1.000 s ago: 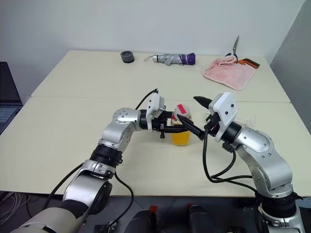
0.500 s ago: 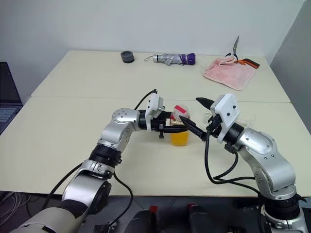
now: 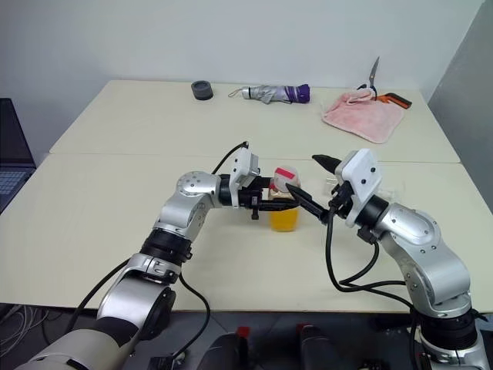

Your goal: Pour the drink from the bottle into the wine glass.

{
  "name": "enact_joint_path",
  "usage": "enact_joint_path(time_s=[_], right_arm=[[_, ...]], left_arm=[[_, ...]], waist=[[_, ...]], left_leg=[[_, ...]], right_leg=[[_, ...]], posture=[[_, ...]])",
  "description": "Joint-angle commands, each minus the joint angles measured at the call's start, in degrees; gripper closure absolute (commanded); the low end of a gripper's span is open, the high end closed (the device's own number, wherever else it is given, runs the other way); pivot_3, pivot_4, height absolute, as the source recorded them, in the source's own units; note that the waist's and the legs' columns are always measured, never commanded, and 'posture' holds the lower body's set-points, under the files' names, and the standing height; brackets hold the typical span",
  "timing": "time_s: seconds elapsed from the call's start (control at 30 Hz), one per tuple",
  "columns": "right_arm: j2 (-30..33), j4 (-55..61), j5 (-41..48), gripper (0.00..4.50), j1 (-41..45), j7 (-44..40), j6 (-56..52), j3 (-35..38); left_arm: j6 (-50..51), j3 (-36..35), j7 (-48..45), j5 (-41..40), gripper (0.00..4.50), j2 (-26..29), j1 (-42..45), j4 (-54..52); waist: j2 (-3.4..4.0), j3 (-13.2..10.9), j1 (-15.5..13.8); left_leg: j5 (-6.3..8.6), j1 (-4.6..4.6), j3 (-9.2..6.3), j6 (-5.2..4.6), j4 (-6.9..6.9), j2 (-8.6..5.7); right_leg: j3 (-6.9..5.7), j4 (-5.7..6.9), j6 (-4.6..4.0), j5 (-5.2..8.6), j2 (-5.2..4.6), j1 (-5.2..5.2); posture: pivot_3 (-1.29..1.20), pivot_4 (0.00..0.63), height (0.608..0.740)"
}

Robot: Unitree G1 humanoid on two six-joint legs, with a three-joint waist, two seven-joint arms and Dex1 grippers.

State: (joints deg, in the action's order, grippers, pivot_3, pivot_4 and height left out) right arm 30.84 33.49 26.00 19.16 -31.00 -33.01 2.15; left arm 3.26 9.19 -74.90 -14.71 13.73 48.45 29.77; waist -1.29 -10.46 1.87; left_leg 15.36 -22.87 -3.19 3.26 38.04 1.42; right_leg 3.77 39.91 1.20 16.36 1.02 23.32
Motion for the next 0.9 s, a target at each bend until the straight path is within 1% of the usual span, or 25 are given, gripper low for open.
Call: enact_joint_path(time_s=[0.03,0.57,0.77,0.9], right_arm=[[0.66,0.25,-0.46,0.47,0.12,1.04,0.68,2.51],[0.59,0.72,0.14,0.47,-0.01,0.21,0.43,2.29],[1.03,1.59,1.7,0.47,-0.61,-0.67,-0.49,2.71],[2.58,2.96,4.23,0.47,-1.57,-2.02,-2.01,3.81]], left_arm=[[-1.51,-0.25,-1.28,-0.97,2.72,-0.37,1.62,-1.96],[-1.76,-0.41,-1.39,-0.75,2.72,-0.25,1.74,-1.65],[-1.76,-0.5,-1.26,-0.68,2.72,-0.29,1.7,-1.69],[-1.74,-0.61,-1.2,-0.65,2.72,-0.29,1.6,-1.83]], waist=[[0.0,0.0,0.0],[0.0,0.0,0.0],[0.0,0.0,0.0],[0.0,0.0,-0.02]], left_leg=[[0.0,0.0,0.0,0.0,0.0,0.0],[0.0,0.0,0.0,0.0,0.0,0.0],[0.0,0.0,0.0,0.0,0.0,0.0],[0.0,0.0,0.0,0.0,0.0,0.0]], right_leg=[[0.0,0.0,0.0,0.0,0.0,0.0],[0.0,0.0,0.0,0.0,0.0,0.0],[0.0,0.0,0.0,0.0,0.0,0.0],[0.0,0.0,0.0,0.0,0.0,0.0]], posture=[[0.0,0.15,0.74],[0.0,0.15,0.74],[0.0,0.15,0.74],[0.0,0.15,0.74]])
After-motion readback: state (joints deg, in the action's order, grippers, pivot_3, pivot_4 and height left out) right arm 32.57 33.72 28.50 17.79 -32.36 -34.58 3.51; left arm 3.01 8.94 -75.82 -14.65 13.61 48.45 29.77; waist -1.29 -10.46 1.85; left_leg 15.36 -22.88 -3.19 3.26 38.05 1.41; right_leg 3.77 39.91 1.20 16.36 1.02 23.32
